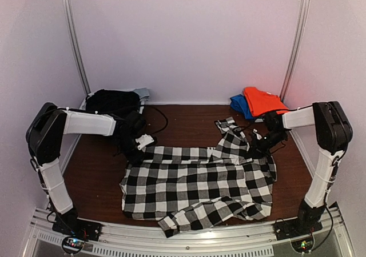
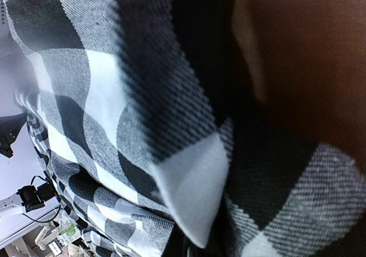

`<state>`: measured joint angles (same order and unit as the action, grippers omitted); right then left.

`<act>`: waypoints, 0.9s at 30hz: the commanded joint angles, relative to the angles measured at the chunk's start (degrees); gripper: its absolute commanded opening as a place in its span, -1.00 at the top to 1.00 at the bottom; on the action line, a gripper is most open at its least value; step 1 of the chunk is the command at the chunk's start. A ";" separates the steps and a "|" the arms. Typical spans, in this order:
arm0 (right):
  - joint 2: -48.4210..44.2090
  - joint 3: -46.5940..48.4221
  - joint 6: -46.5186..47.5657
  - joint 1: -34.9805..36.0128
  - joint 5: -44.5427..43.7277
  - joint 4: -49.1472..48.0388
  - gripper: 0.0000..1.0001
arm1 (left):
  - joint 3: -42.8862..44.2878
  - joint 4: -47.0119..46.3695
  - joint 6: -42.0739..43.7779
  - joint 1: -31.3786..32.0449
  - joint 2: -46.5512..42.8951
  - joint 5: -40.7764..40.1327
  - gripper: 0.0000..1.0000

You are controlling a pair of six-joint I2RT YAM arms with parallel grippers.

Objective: Fold and stack the mixed laundry pile
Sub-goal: Fold the flattened shirt at the center of the board.

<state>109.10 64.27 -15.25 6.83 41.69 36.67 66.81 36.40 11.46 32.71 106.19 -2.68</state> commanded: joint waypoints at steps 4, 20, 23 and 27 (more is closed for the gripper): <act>5.13 10.81 2.67 -1.91 -7.30 2.78 1.00 | 5.26 0.91 -0.16 -0.80 2.73 -3.27 1.00; -4.46 15.96 1.56 -2.39 -5.79 5.09 -0.20 | 8.42 -2.62 -3.39 -1.13 -8.76 7.93 -0.90; 1.38 24.56 0.42 -2.35 -7.41 4.03 -0.18 | 11.02 -4.77 -5.45 -2.22 -9.48 7.40 -0.95; 11.03 40.39 0.47 -1.90 -8.08 5.72 -0.13 | 12.73 -9.23 -9.68 -4.28 -11.42 8.56 -0.95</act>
<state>112.46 94.48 -13.91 4.73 36.07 42.22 77.69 33.63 6.55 30.68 97.27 4.19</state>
